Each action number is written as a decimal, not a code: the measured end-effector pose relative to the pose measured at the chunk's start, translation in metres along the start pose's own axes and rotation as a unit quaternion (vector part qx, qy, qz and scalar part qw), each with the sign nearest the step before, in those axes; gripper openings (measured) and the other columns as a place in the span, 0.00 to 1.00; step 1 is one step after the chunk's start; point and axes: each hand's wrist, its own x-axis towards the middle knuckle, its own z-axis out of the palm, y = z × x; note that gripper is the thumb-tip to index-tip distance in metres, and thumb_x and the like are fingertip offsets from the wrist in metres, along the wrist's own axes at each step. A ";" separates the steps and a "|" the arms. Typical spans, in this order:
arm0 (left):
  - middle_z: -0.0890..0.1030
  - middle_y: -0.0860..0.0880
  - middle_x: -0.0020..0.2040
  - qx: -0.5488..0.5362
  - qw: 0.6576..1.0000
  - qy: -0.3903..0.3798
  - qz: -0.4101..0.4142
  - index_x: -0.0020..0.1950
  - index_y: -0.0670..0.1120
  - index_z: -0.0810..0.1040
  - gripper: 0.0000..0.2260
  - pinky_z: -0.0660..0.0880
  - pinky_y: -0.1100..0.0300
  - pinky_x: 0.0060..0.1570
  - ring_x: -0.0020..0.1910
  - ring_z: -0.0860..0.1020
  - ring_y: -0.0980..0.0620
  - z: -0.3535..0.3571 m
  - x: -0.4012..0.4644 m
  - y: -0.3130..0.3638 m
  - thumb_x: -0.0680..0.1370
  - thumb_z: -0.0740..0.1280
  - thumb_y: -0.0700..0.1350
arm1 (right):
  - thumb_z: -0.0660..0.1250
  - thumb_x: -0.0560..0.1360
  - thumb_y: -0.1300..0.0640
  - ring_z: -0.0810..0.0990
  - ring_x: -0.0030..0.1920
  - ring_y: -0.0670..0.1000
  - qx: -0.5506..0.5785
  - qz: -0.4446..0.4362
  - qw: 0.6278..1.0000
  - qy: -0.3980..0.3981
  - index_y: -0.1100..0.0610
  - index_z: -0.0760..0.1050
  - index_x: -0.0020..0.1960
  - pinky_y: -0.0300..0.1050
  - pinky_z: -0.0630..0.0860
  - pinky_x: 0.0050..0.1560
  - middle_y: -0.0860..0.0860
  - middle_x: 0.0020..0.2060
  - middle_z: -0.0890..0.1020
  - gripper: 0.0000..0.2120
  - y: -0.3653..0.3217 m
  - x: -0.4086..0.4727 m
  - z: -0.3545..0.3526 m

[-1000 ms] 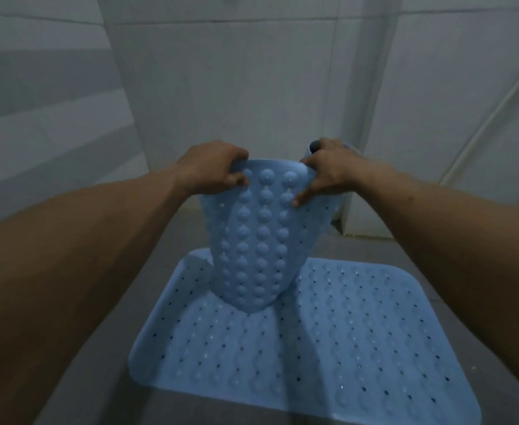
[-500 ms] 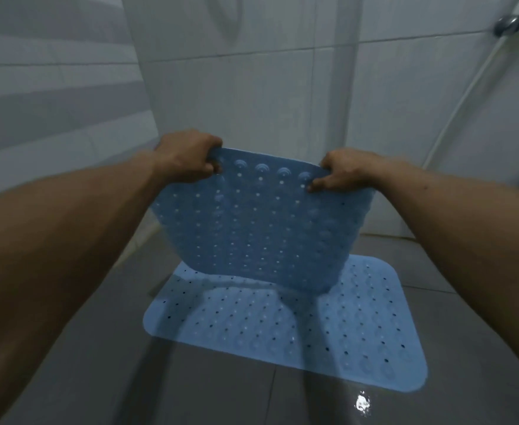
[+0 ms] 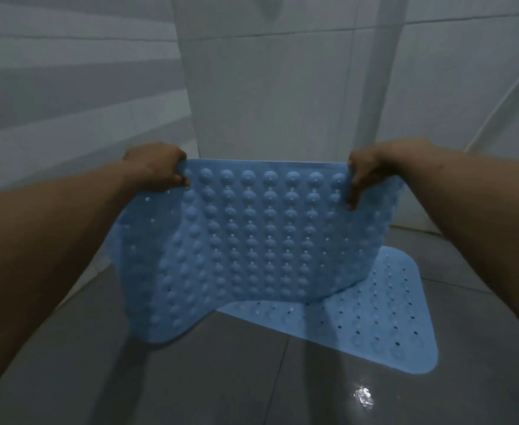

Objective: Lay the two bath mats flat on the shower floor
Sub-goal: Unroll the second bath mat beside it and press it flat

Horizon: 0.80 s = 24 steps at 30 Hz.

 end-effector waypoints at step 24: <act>0.82 0.41 0.56 -0.024 0.990 -0.098 0.100 0.60 0.42 0.81 0.23 0.74 0.52 0.56 0.53 0.79 0.42 -0.005 0.039 -0.037 0.72 0.75 0.55 | 0.76 0.63 0.32 0.82 0.46 0.58 0.023 0.097 0.986 0.131 0.55 0.82 0.53 0.48 0.78 0.48 0.56 0.43 0.83 0.30 -0.010 -0.066 0.010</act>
